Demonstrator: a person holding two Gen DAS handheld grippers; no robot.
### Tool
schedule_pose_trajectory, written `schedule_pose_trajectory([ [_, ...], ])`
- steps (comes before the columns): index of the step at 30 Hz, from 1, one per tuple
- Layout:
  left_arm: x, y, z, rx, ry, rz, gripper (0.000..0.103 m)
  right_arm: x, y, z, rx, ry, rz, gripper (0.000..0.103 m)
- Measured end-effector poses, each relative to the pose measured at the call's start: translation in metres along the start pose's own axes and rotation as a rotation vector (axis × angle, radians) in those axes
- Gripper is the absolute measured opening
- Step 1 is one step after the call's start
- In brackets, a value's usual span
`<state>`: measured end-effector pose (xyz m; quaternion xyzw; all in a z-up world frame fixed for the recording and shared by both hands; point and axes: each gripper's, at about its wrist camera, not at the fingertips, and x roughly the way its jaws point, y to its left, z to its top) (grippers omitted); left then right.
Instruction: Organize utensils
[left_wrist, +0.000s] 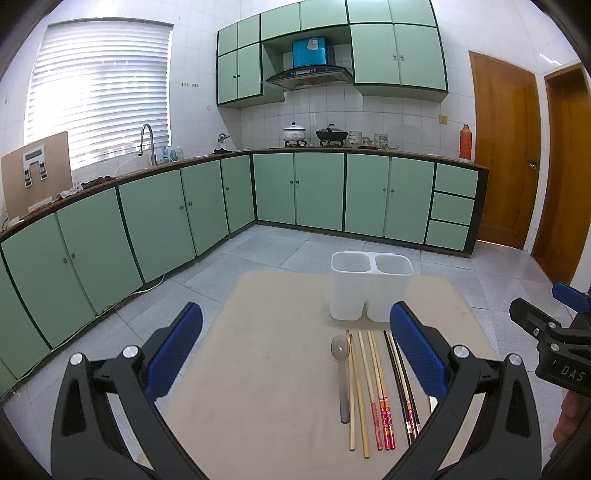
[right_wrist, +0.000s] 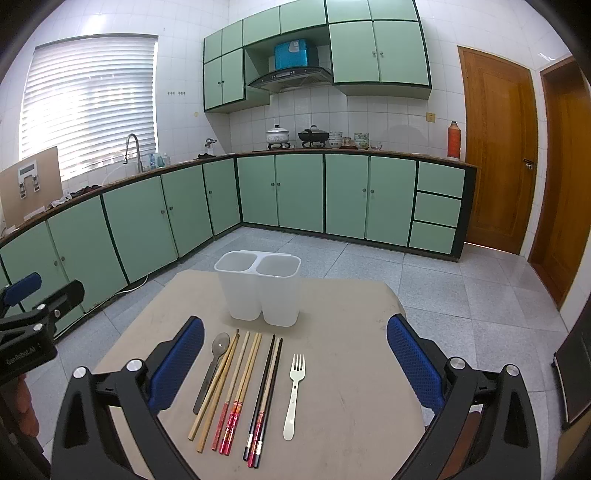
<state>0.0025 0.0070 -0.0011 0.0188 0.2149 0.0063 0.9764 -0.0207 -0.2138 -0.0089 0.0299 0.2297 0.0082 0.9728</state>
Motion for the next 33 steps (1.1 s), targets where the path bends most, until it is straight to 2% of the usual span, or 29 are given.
schedule_pose_trajectory([
  [33, -0.0032, 0.0006, 0.0032, 0.005, 0.0, 0.003, 0.098, 0.0008, -0.0009, 0.0003, 0.003, 0.002, -0.001, 0.097],
])
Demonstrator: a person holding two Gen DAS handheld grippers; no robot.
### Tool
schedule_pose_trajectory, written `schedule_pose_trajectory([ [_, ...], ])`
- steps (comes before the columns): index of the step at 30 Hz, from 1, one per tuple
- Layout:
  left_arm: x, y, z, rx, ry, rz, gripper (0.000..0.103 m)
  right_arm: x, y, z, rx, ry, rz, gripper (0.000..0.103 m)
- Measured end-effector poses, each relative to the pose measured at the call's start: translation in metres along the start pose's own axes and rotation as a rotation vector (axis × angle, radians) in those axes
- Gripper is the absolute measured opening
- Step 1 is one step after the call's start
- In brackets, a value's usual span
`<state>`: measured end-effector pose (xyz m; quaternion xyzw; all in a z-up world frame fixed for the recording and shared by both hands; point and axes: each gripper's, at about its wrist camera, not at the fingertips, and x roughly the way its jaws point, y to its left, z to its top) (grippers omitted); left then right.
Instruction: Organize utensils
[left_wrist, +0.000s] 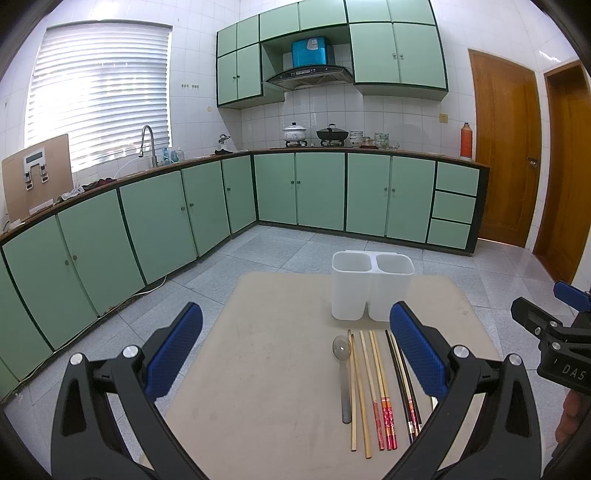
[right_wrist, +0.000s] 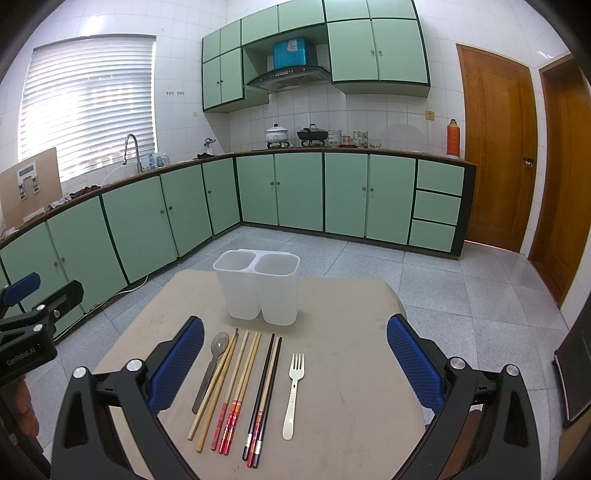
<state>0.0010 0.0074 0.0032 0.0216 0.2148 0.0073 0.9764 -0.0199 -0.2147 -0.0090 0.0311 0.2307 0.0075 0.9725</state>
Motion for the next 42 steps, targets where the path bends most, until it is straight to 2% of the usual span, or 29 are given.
schedule_pose_trajectory([
  [29, 0.006, 0.003, -0.006, 0.003, 0.008, 0.01, 0.098, 0.003, -0.001, -0.001, 0.0, 0.006, 0.002, 0.097],
  [34, 0.009, 0.004, -0.008, 0.004, 0.017, 0.015, 0.098, 0.011, -0.004, -0.009, -0.004, 0.014, 0.002, 0.097],
  [36, 0.011, 0.003, -0.01, 0.005, 0.024, 0.018, 0.098, 0.023, -0.005, -0.022, -0.003, 0.022, 0.001, 0.097],
  [42, 0.021, 0.005, -0.014, 0.011, 0.053, 0.029, 0.098, 0.03, -0.003, -0.024, -0.016, 0.045, -0.005, 0.097],
])
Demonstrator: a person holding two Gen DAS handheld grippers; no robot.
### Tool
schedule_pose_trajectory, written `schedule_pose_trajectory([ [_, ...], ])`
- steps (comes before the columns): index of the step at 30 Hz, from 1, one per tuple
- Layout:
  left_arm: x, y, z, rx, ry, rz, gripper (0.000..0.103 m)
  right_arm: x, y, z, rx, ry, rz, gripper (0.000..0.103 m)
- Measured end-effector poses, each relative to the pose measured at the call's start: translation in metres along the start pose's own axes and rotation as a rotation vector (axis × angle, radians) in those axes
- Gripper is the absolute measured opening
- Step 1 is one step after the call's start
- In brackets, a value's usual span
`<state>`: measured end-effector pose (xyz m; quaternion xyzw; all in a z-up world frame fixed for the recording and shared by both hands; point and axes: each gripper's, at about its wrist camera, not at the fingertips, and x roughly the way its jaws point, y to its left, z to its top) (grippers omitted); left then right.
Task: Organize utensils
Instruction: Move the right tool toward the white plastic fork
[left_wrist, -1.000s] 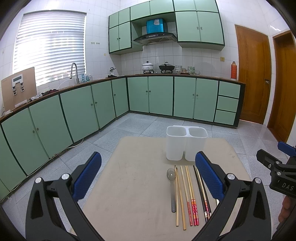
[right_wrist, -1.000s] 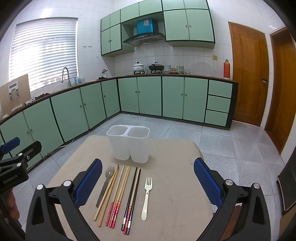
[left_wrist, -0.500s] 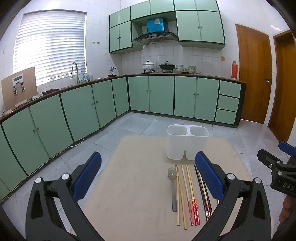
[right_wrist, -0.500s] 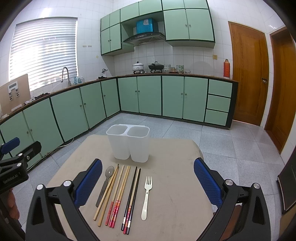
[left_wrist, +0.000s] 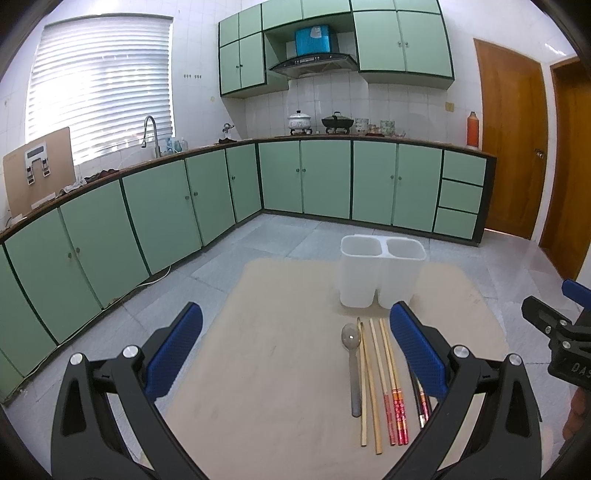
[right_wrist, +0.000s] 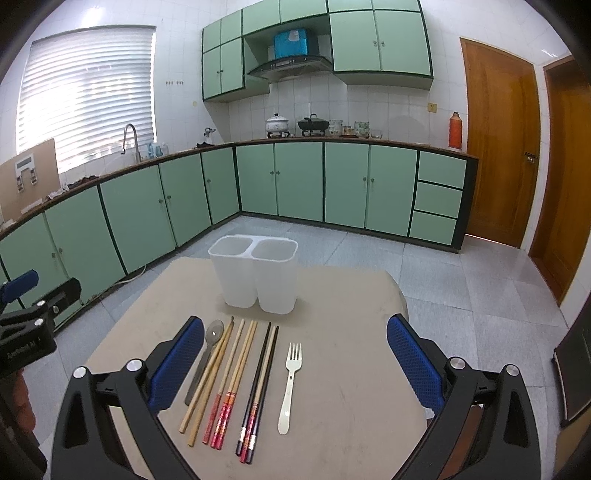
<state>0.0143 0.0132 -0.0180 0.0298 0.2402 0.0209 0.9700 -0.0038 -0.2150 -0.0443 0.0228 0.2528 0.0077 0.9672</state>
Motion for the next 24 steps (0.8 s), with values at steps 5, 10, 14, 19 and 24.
schedule_pose_trajectory([
  [5, 0.018, 0.004, -0.006, 0.009, 0.042, 0.021, 0.098, 0.015, -0.005, -0.004, -0.015, 0.051, -0.009, 0.093],
  [10, 0.045, 0.006, -0.01, 0.028, 0.095, 0.031, 0.098, 0.042, -0.016, -0.013, 0.012, 0.152, 0.021, 0.081],
  [14, 0.071, 0.004, -0.014, 0.043, 0.139, 0.031, 0.098, 0.067, -0.028, -0.017, 0.048, 0.23, 0.062, 0.07],
  [19, 0.111, -0.005, -0.023, 0.039, 0.211, 0.005, 0.098, 0.102, -0.038, -0.023, 0.076, 0.319, 0.083, 0.06],
  [24, 0.151, -0.018, -0.026, 0.037, 0.271, -0.023, 0.098, 0.133, -0.035, -0.023, 0.065, 0.37, 0.103, 0.053],
])
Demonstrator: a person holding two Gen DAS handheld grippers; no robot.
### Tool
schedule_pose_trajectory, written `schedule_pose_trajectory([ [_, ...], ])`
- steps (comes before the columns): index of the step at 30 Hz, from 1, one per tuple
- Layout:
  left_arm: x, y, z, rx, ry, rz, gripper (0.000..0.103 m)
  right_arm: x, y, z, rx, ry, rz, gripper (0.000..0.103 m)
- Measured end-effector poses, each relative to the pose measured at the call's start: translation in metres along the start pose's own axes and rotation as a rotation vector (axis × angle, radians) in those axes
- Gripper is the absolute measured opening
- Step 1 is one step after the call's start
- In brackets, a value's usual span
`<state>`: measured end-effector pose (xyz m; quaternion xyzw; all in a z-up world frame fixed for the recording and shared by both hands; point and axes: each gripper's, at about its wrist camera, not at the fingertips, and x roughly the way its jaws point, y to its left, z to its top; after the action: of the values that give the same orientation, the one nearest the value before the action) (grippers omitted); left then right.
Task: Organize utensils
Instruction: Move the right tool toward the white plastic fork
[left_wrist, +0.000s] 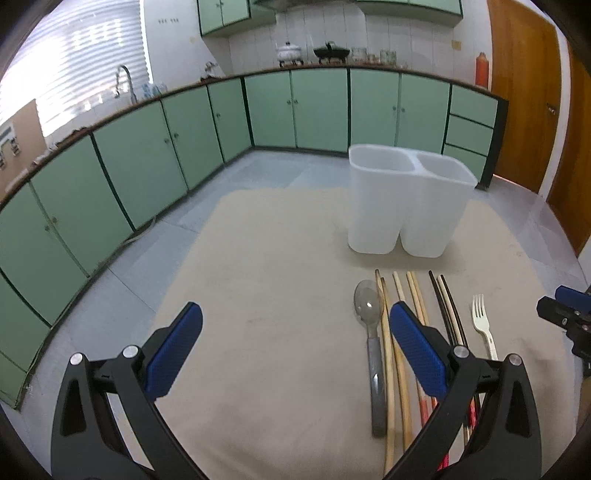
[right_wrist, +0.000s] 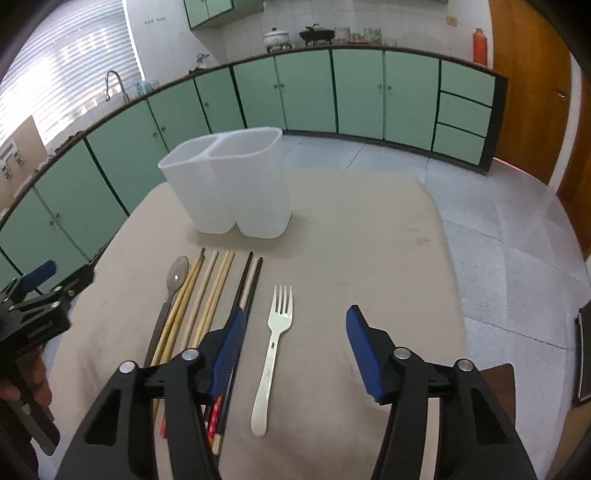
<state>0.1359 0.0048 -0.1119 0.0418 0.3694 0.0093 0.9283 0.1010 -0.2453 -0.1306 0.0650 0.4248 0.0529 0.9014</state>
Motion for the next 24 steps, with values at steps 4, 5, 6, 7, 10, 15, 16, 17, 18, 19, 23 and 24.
schedule_pose_trajectory([
  [4, 0.029, -0.009, 0.007, -0.001, 0.043, -0.035, 0.097, 0.015, -0.001, 0.009, -0.002, 0.031, 0.022, 0.048],
  [5, 0.036, -0.012, 0.008, 0.001, 0.054, -0.04, 0.097, 0.02, -0.002, 0.012, -0.005, 0.039, 0.024, 0.047],
  [6, 0.041, -0.013, 0.008, 0.003, 0.063, -0.043, 0.097, 0.024, -0.004, 0.013, -0.005, 0.046, 0.027, 0.047],
  [7, 0.048, -0.014, 0.009, 0.005, 0.073, -0.046, 0.096, 0.029, -0.005, 0.014, -0.003, 0.053, 0.029, 0.047],
  [10, 0.059, -0.017, 0.009, 0.004, 0.099, -0.053, 0.096, 0.04, -0.009, 0.017, 0.015, 0.074, 0.039, 0.047],
  [15, 0.077, -0.026, 0.012, 0.017, 0.131, -0.054, 0.096, 0.062, -0.007, 0.016, 0.014, 0.124, 0.045, 0.044],
  [16, 0.081, -0.027, 0.012, 0.016, 0.14, -0.054, 0.096, 0.065, -0.007, 0.016, 0.014, 0.132, 0.047, 0.042],
  [17, 0.081, -0.026, 0.011, 0.014, 0.144, -0.053, 0.096, 0.069, -0.007, 0.015, 0.015, 0.142, 0.05, 0.041],
  [18, 0.083, -0.025, 0.011, 0.012, 0.147, -0.05, 0.096, 0.072, -0.007, 0.015, 0.017, 0.15, 0.056, 0.041],
  [19, 0.086, -0.024, 0.011, 0.009, 0.148, -0.047, 0.096, 0.075, -0.007, 0.015, 0.02, 0.154, 0.061, 0.04],
  [23, 0.091, -0.023, 0.009, 0.014, 0.153, -0.045, 0.096, 0.084, -0.007, 0.014, 0.023, 0.18, 0.088, 0.039],
  [24, 0.092, -0.023, 0.009, 0.015, 0.157, -0.044, 0.096, 0.086, -0.007, 0.014, 0.022, 0.185, 0.088, 0.038],
])
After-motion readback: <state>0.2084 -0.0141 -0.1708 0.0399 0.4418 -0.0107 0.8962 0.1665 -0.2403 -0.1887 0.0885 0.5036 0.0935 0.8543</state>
